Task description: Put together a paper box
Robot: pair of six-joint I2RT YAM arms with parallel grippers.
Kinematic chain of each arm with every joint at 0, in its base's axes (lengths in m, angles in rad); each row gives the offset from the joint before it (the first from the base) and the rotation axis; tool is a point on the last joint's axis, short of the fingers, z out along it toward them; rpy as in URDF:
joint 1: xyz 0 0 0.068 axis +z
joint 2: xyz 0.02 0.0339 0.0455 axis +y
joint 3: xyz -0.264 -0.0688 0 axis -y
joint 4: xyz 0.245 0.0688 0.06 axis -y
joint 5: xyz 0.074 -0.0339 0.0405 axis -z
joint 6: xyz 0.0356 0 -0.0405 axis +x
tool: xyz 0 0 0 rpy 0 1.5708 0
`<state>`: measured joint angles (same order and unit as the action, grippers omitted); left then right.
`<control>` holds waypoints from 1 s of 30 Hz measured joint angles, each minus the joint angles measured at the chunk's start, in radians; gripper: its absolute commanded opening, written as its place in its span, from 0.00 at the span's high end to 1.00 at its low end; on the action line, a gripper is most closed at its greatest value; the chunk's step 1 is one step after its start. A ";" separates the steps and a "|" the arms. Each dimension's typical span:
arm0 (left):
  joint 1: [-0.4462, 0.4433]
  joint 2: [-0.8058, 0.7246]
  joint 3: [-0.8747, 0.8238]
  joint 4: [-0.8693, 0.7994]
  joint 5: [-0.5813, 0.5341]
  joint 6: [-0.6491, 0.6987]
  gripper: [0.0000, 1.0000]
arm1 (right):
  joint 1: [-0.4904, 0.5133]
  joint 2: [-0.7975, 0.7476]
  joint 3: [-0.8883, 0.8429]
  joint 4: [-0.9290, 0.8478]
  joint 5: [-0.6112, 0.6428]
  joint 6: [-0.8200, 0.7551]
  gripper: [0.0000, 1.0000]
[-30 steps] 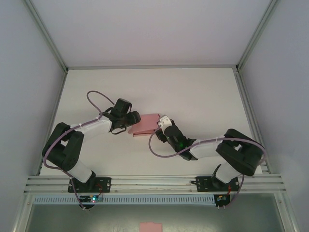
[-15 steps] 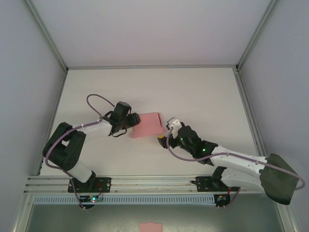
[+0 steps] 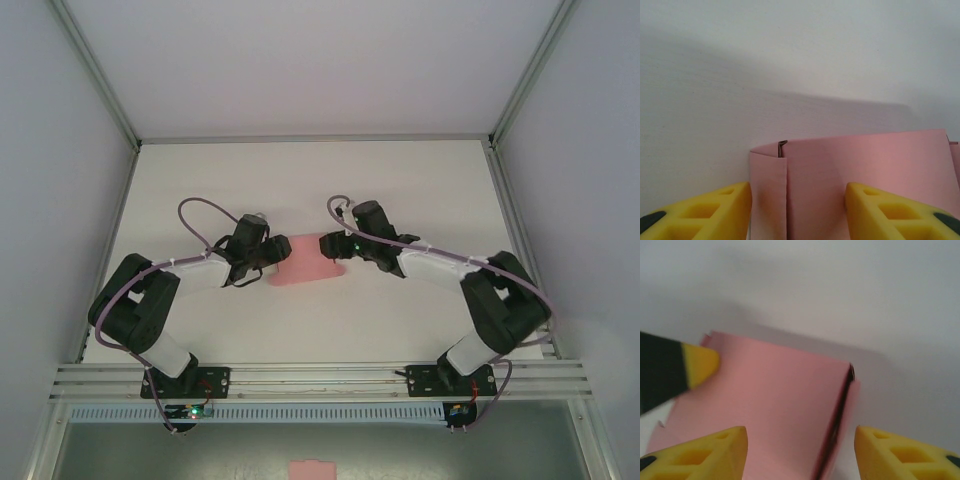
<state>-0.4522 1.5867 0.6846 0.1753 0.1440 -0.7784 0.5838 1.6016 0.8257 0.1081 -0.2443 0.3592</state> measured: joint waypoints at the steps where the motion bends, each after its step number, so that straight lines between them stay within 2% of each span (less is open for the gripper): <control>1: 0.000 0.001 -0.001 0.003 0.003 0.001 0.51 | 0.000 0.022 0.000 -0.008 -0.013 0.006 0.56; 2: 0.000 0.003 -0.001 0.009 0.006 0.003 0.51 | 0.000 0.050 0.003 -0.018 -0.027 0.013 0.62; 4: 0.000 0.009 -0.001 0.017 0.010 0.005 0.51 | 0.000 0.086 0.013 -0.026 -0.043 0.014 0.65; 6: 0.002 0.011 -0.001 0.023 0.008 0.008 0.51 | -0.006 0.097 0.035 -0.030 -0.050 0.016 0.74; 7: 0.002 0.011 -0.002 0.024 0.005 0.008 0.55 | -0.010 0.106 0.042 -0.030 -0.052 0.021 0.78; 9: 0.003 0.011 -0.002 0.026 -0.001 0.010 0.61 | -0.010 0.116 0.055 -0.032 -0.055 0.019 0.79; 13: 0.013 0.020 0.000 0.042 -0.016 0.011 0.63 | 0.008 0.151 0.118 -0.089 -0.013 0.009 0.80; 16: 0.018 0.031 0.005 0.055 -0.035 0.011 0.68 | 0.014 0.186 0.161 -0.110 0.019 0.015 0.85; 20: 0.024 0.037 0.006 0.068 -0.055 0.011 0.72 | 0.010 0.206 0.162 -0.065 0.018 0.029 0.74; 21: 0.024 0.037 0.006 0.069 -0.055 0.011 0.74 | 0.002 0.201 0.150 -0.048 0.005 0.037 0.68; 22: 0.026 0.037 0.004 0.073 -0.053 0.011 0.77 | -0.010 0.196 0.134 -0.025 -0.020 0.044 0.55; 23: 0.027 0.038 0.000 0.083 -0.044 0.010 0.77 | -0.024 0.192 0.118 -0.006 -0.049 0.053 0.47; 25: 0.029 0.040 -0.021 0.128 -0.017 0.010 0.82 | -0.053 0.180 0.085 0.000 -0.100 0.059 0.38; 27: 0.029 0.040 -0.055 0.193 0.023 0.007 0.86 | -0.087 0.164 0.065 -0.015 -0.151 0.061 0.39; 30: 0.030 0.047 -0.087 0.266 0.090 0.006 0.87 | -0.118 0.157 0.060 -0.037 -0.215 0.066 0.40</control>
<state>-0.4225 1.6333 0.5980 0.4416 0.2344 -0.7727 0.4660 1.7584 0.8852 0.0708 -0.4595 0.4248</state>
